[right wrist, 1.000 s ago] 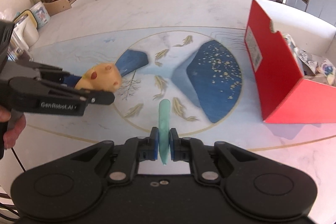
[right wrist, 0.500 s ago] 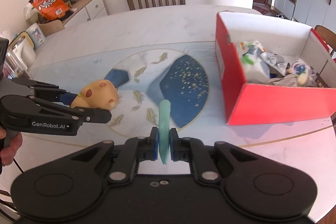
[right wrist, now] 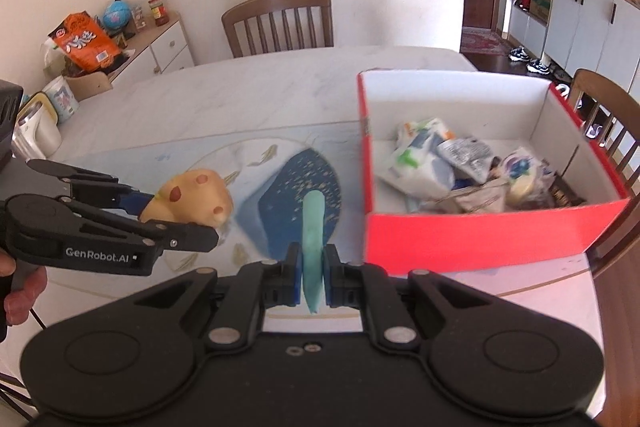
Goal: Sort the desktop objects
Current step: 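Carry green stick with right tool while left tool carries toy pig to box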
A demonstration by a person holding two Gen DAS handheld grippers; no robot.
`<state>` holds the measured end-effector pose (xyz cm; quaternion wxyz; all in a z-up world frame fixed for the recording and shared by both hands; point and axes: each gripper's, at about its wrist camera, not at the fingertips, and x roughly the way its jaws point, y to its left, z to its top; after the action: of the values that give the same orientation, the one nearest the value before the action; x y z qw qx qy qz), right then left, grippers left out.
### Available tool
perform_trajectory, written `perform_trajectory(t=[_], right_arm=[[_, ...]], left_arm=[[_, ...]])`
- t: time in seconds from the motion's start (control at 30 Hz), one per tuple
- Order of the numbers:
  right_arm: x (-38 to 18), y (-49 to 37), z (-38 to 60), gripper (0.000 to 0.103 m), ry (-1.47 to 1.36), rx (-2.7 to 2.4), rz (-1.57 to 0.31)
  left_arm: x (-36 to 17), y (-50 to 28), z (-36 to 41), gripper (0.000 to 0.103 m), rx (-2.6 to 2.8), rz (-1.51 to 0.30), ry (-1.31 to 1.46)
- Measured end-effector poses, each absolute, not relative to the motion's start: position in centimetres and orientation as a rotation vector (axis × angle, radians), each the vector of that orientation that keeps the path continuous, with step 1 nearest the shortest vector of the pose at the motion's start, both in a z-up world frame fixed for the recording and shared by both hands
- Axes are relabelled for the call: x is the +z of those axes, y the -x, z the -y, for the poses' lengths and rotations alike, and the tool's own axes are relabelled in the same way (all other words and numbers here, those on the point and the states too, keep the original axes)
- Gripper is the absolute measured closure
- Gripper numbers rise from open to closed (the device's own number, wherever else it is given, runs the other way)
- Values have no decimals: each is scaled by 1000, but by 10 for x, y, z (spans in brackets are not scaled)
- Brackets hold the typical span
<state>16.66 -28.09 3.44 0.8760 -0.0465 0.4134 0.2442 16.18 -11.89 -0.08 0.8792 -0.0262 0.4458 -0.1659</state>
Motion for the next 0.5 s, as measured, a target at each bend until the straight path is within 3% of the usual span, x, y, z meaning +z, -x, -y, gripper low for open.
perform_trajectory(t=[0.5], right_arm=[[46, -203, 344, 94, 70, 475, -827]], left_arm=[[12, -200, 186, 56, -398, -917, 31]])
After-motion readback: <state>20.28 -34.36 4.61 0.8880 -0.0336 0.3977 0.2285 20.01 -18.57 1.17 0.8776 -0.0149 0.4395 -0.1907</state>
